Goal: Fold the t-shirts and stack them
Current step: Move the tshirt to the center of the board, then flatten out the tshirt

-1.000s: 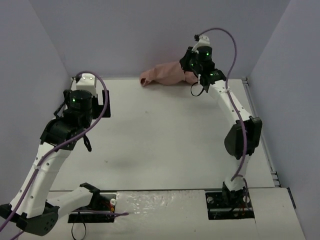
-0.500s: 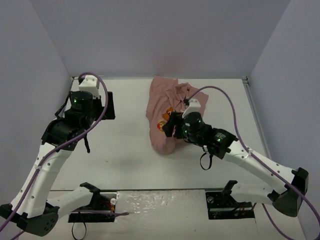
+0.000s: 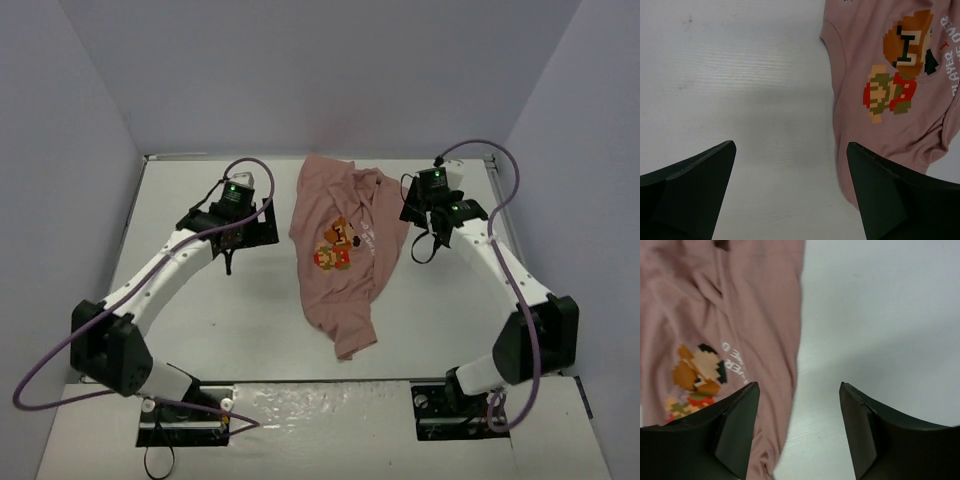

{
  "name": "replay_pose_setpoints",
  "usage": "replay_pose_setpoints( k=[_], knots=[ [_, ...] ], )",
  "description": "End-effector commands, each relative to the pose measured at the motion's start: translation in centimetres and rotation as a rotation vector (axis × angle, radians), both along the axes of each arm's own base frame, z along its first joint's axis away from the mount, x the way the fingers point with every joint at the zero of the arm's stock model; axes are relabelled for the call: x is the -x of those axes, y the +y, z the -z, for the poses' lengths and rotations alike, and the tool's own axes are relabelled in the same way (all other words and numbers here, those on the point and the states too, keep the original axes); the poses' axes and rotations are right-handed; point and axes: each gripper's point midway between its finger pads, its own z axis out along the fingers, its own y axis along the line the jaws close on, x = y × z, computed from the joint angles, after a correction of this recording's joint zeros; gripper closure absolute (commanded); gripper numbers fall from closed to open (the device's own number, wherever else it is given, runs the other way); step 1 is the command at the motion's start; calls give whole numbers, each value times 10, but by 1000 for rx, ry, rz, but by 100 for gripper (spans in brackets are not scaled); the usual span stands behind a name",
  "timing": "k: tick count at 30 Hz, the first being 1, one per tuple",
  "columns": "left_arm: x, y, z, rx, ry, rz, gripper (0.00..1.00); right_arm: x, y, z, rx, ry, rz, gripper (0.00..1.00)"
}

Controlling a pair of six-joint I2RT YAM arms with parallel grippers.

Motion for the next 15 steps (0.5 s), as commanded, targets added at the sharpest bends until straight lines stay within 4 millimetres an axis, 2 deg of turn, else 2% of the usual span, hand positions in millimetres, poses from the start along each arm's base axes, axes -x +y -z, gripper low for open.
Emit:
replay_pose_setpoints(
  k=[1, 6, 10, 12, 15],
  knots=[
    [-60, -39, -4, 140, -71, -64, 16, -48, 16, 11, 22, 52, -135, 42],
    [-113, -60, 7, 138, -86, -84, 30, -90, 39, 37, -13, 91, -181, 43],
    [-138, -73, 45, 112, -31, -85, 39, -112, 47, 58, -7, 113, -181, 43],
    [-149, -78, 66, 94, 1, -90, 39, -121, 53, 73, -1, 133, -182, 43],
    [-160, -81, 83, 79, 19, -100, 40, -129, 64, 83, 12, 139, -198, 44]
  ],
)
